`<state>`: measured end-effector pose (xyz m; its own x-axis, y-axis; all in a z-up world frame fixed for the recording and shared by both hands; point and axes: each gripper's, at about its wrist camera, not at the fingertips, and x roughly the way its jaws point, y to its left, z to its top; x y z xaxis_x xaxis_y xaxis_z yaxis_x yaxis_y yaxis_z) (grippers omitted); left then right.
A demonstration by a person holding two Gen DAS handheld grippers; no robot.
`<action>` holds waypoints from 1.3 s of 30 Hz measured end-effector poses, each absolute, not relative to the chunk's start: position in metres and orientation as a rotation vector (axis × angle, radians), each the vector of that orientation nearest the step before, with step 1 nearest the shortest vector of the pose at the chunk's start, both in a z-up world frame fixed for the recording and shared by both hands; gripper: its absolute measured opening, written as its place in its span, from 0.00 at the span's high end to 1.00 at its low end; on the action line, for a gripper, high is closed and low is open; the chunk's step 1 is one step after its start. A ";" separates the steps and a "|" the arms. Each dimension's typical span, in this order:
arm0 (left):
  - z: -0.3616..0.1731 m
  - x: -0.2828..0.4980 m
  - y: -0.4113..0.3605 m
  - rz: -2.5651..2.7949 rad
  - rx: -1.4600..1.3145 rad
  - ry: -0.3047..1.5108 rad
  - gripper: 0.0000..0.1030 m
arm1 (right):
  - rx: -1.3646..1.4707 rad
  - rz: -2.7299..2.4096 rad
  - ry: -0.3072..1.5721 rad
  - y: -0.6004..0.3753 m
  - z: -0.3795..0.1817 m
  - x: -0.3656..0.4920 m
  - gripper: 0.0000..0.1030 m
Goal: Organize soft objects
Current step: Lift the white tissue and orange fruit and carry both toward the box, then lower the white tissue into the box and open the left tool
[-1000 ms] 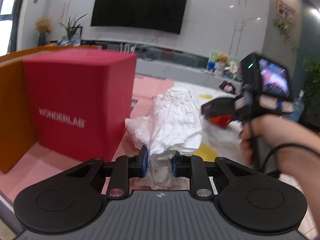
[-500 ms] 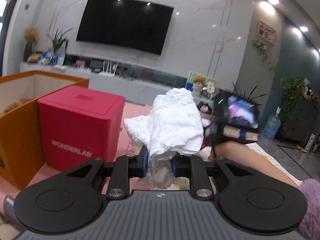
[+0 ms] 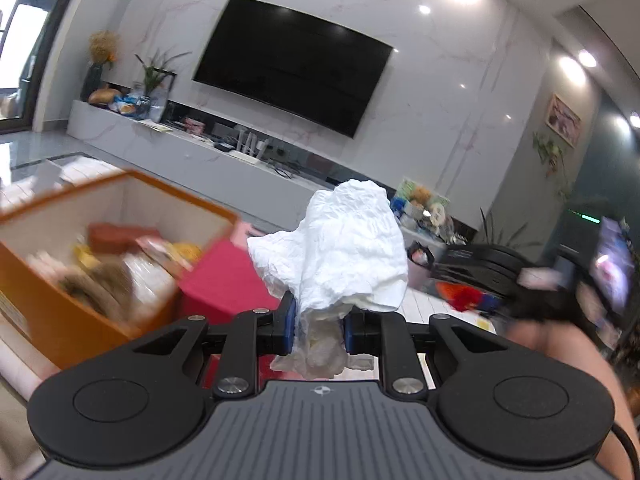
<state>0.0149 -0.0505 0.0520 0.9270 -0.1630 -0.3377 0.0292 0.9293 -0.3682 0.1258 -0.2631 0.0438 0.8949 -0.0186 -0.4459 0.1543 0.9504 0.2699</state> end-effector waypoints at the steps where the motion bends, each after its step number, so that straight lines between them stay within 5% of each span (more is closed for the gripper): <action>1: 0.061 0.015 -0.038 -0.081 -0.371 0.365 0.76 | 0.288 -0.080 0.426 -0.254 0.058 0.116 0.57; 13: 0.119 0.037 0.116 -0.048 -0.246 0.286 0.76 | 0.107 0.152 0.180 -0.099 0.166 0.051 0.57; 29: 0.009 0.144 0.132 -0.138 0.044 0.631 0.75 | -0.048 0.261 0.340 -0.003 0.115 0.081 0.57; 32: 0.004 0.141 0.132 -0.084 0.112 0.607 0.59 | -0.044 0.268 0.369 -0.002 0.105 0.088 0.57; 34: 0.004 0.135 0.126 -0.048 0.186 0.570 0.22 | -0.051 0.265 0.388 -0.002 0.098 0.092 0.56; 35: 0.004 0.133 0.123 -0.031 0.213 0.553 0.15 | -0.054 0.265 0.400 -0.002 0.095 0.094 0.56; 39: 0.013 0.129 0.124 -0.016 0.195 0.549 0.12 | -0.028 0.284 0.460 -0.006 0.087 0.098 0.56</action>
